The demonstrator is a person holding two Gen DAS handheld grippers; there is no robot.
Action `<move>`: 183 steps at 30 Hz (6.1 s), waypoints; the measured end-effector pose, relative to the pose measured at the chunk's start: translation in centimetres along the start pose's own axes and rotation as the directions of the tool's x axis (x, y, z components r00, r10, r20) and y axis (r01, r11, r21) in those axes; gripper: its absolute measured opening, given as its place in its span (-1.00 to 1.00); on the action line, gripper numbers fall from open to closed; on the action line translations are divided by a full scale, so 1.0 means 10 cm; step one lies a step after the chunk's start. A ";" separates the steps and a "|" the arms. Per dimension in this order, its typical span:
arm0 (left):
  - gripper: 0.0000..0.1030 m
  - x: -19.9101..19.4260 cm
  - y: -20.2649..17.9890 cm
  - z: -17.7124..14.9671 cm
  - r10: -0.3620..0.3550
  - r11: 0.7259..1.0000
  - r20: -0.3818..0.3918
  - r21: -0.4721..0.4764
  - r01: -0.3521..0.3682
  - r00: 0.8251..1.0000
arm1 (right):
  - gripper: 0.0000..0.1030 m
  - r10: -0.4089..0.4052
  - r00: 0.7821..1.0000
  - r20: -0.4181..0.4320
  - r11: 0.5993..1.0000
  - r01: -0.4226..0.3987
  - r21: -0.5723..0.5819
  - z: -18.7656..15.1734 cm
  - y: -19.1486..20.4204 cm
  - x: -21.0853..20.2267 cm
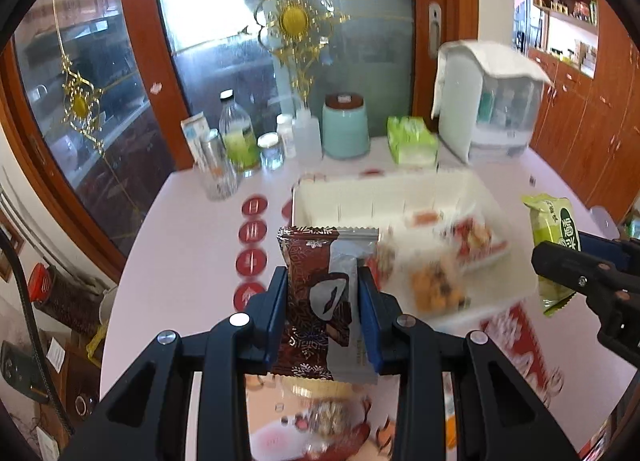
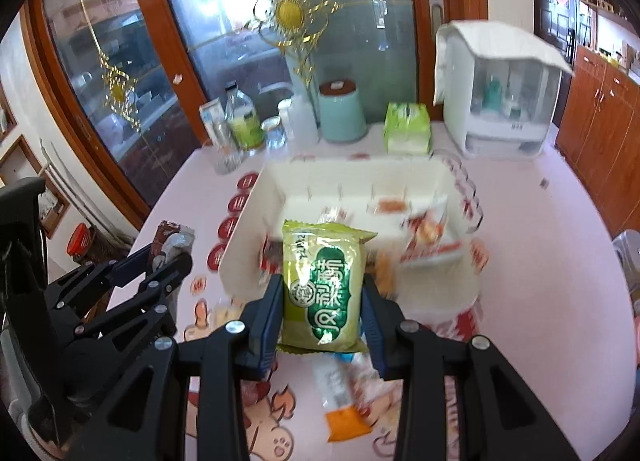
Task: Organize snacks
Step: 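Carry both snacks over the tray and release them inside, then withdraw both tools from the tray back toward the pile, then grasp a clear dried-meat bag with the left tool while the right tool grasps the white-and-orange bar, then carry both snacks over the tray and release them inside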
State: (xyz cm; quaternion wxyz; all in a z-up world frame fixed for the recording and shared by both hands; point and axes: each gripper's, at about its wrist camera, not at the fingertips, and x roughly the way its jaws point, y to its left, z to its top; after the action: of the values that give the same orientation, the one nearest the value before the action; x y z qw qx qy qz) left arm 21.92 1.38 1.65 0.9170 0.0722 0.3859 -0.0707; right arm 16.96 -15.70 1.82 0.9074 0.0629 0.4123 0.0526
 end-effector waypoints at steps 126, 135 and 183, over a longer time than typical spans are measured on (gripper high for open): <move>-0.26 1.22 -0.02 -1.90 -0.123 0.983 -0.302 -0.171 0.073 0.945 | -0.22 -0.087 0.966 -0.244 0.978 0.036 -0.203 -1.85 0.17 1.29; -0.28 1.12 0.03 -2.00 -0.156 0.977 -0.298 -0.185 0.104 0.942 | -0.32 -0.055 0.965 -0.257 0.986 0.011 -0.167 -1.84 0.17 1.26; -0.28 0.34 -0.28 0.40 -0.059 0.997 0.034 -0.041 0.061 0.998 | -0.30 -0.152 0.973 0.173 0.984 0.166 -0.071 0.45 -0.04 0.18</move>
State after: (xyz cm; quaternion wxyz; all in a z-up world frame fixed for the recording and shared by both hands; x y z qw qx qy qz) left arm 26.57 -2.42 1.76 0.9219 0.0401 0.3744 -0.0912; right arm 21.58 -16.14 3.38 0.9419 -0.0047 0.3358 -0.0083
